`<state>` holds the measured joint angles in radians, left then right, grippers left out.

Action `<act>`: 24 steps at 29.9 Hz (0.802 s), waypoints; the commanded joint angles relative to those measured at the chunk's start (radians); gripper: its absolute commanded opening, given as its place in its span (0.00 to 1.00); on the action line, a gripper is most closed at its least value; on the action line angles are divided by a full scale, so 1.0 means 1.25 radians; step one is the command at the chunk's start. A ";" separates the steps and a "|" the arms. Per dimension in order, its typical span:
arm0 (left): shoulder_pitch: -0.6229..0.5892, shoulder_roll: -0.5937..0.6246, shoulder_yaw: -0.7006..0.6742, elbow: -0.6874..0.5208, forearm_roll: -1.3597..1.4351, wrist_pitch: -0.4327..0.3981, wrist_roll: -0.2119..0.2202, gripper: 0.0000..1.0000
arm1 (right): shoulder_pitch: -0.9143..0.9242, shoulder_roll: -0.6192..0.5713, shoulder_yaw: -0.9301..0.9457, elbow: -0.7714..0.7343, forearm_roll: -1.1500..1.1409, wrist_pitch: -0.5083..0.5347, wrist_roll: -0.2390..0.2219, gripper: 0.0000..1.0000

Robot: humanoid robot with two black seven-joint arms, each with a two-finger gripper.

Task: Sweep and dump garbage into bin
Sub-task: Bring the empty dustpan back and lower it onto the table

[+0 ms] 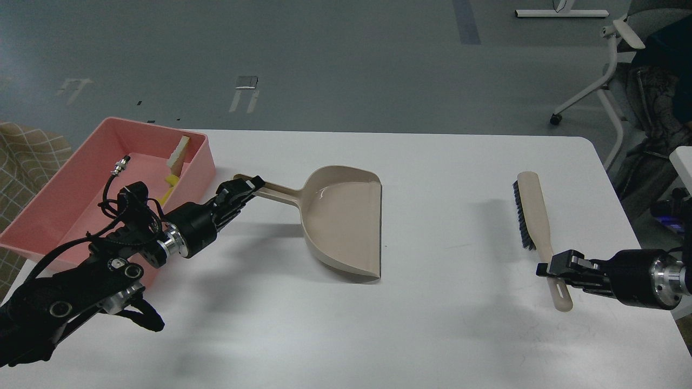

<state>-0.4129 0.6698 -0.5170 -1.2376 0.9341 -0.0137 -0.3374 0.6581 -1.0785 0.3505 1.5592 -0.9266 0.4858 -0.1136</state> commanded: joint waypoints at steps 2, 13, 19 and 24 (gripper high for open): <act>0.000 -0.003 0.004 0.000 0.000 0.000 0.001 0.77 | 0.001 0.004 0.002 0.001 0.000 -0.001 0.000 0.00; 0.001 -0.001 0.066 0.000 0.005 -0.001 -0.005 0.96 | 0.002 0.039 0.010 -0.007 0.001 0.002 0.000 0.00; 0.023 -0.001 0.081 0.000 0.006 -0.001 -0.006 0.96 | 0.004 0.070 0.032 -0.026 0.004 0.002 0.000 0.00; 0.044 0.005 0.081 -0.010 0.016 -0.005 -0.007 0.96 | 0.007 0.097 0.064 -0.064 0.010 0.002 0.000 0.00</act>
<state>-0.3715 0.6709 -0.4159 -1.2436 0.9499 -0.0161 -0.3464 0.6656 -0.9754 0.4109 1.5026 -0.9176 0.4887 -0.1136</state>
